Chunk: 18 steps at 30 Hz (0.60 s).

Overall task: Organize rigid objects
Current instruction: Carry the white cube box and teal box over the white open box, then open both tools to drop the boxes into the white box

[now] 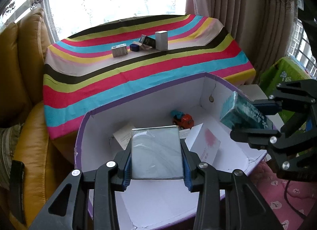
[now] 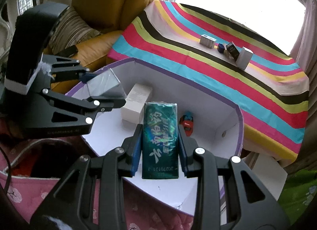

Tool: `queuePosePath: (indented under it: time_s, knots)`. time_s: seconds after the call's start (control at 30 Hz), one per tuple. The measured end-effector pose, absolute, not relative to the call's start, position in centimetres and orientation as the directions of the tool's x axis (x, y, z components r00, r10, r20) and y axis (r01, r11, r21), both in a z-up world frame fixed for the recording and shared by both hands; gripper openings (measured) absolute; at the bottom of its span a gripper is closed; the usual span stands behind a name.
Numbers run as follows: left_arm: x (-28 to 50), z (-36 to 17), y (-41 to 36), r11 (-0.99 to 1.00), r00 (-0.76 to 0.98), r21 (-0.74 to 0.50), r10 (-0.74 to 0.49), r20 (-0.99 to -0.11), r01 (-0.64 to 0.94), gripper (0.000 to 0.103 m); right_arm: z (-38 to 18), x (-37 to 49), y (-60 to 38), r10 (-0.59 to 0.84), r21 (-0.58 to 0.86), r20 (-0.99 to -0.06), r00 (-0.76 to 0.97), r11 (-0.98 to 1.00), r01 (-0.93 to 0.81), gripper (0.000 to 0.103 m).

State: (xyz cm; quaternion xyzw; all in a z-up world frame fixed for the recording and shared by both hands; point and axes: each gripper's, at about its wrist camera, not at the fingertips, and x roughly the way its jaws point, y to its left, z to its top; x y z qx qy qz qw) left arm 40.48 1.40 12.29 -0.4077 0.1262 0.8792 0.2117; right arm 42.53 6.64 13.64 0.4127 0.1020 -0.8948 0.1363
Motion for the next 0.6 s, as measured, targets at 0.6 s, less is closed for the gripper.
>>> queuePosePath:
  time_s: [0.6]
  knots:
    - [40.50,11.64,1.81,-0.860,-0.561,0.072,0.264,-0.784,-0.505,0.079,13.87,43.28,5.86,-0.187,-0.066,-0.762,-0.620,-0.930,0.361,0.067]
